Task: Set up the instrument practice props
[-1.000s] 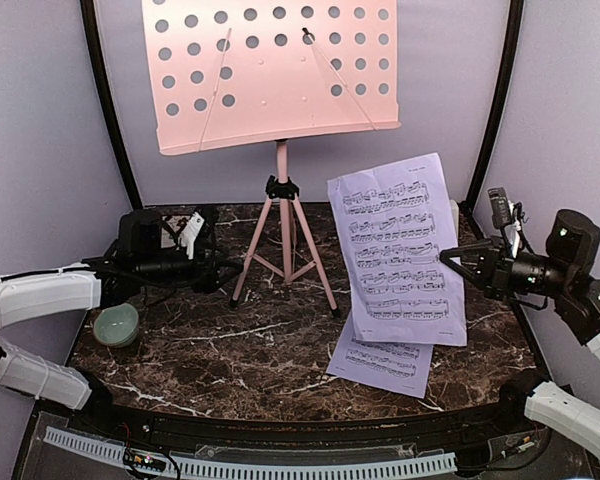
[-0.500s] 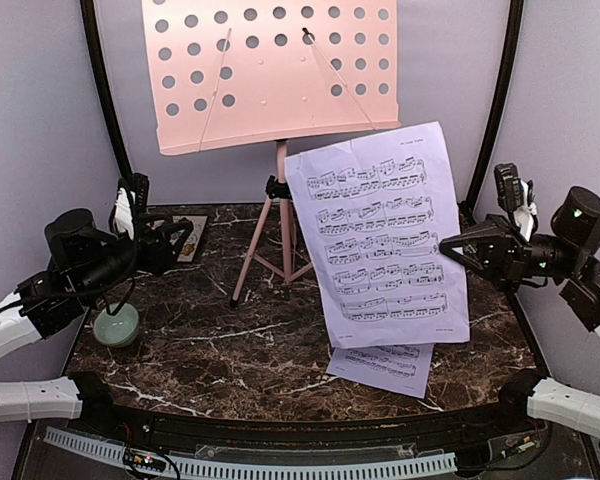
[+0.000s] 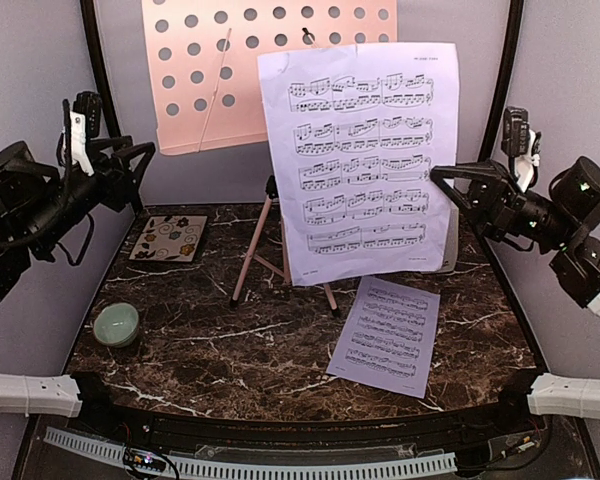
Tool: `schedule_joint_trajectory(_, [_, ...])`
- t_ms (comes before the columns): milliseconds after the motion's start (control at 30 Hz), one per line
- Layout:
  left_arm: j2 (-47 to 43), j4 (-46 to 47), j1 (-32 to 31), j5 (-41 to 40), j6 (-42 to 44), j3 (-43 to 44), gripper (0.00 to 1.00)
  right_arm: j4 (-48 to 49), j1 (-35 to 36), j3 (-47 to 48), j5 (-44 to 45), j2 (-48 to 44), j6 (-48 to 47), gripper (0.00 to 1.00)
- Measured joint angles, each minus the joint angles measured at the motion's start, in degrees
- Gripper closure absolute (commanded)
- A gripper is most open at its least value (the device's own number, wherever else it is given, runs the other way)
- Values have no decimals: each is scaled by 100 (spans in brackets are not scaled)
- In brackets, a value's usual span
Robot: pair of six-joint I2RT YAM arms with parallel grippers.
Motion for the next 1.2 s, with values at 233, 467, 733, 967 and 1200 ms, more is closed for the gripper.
schedule_joint_trajectory(233, [708, -531, -81, 837, 319, 1340, 51, 396, 31, 295, 586, 350, 2, 100])
schedule_joint_trajectory(467, [1268, -745, -511, 1220, 546, 2044, 50, 800, 50, 831, 1001, 813, -13, 100])
schedule_joint_trajectory(733, [1895, -752, -837, 1058, 627, 2618, 52, 1038, 52, 1060, 1311, 1294, 2, 100])
schedule_joint_trajectory(967, [2433, -688, -837, 531, 501, 3016, 57, 1241, 57, 1460, 1563, 1639, 55, 100])
schedule_joint_trajectory(1200, [2767, -612, -837, 258, 367, 3307, 59, 1502, 63, 1864, 1808, 1956, 153, 100])
